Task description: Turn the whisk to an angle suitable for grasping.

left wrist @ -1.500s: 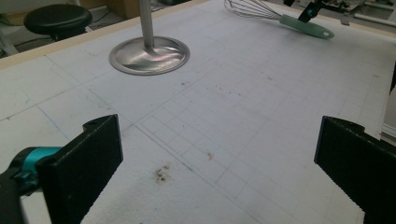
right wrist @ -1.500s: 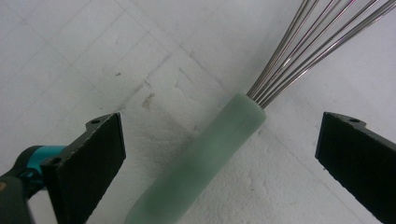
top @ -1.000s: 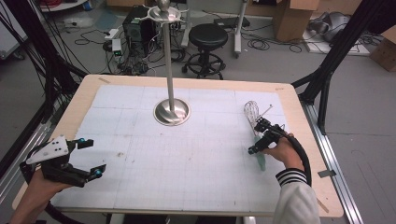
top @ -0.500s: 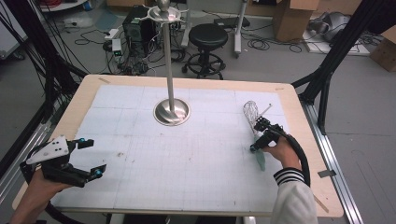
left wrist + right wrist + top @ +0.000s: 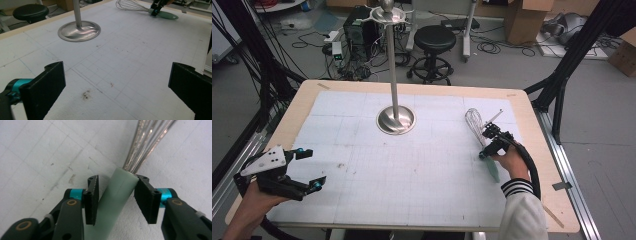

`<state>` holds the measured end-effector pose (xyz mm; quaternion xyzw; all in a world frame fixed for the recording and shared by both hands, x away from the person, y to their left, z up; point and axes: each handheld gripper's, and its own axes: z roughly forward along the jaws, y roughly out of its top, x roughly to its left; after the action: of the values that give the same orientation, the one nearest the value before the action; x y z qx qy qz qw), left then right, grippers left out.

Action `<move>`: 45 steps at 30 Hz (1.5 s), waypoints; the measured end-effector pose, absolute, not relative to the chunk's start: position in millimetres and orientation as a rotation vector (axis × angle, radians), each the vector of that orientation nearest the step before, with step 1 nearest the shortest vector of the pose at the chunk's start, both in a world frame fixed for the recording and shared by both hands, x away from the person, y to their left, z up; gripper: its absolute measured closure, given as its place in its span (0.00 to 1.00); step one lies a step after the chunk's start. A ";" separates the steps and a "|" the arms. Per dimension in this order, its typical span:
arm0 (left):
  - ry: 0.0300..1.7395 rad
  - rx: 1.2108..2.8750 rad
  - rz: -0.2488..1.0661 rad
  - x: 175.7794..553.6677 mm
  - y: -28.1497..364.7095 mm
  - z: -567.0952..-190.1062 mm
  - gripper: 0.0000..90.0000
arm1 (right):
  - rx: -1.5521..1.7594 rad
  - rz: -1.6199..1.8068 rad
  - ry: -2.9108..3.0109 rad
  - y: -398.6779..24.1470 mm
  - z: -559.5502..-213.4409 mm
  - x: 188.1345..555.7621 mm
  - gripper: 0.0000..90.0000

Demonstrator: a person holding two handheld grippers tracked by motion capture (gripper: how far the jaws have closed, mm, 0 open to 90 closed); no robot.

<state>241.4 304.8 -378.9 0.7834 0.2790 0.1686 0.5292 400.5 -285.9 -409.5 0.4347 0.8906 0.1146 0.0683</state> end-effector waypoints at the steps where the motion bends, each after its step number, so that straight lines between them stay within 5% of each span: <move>1: 0.667 1.868 0.403 241.4 304.9 -378.9 0.02 | 1.308 0.350 2.678 -285.2 -409.8 400.7 0.65; 8: 0.667 1.867 0.403 241.0 305.1 -378.4 0.02 | 1.290 0.316 2.681 -283.1 -408.4 400.0 0.77; 45: 0.657 1.876 0.403 239.9 305.4 -377.1 0.02 | 0.780 0.706 2.841 -254.0 -323.0 357.1 0.77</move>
<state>239.9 305.4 -377.1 0.7852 0.2752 0.1689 0.5284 357.1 -254.0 -323.0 0.2571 0.9363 0.2327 0.0559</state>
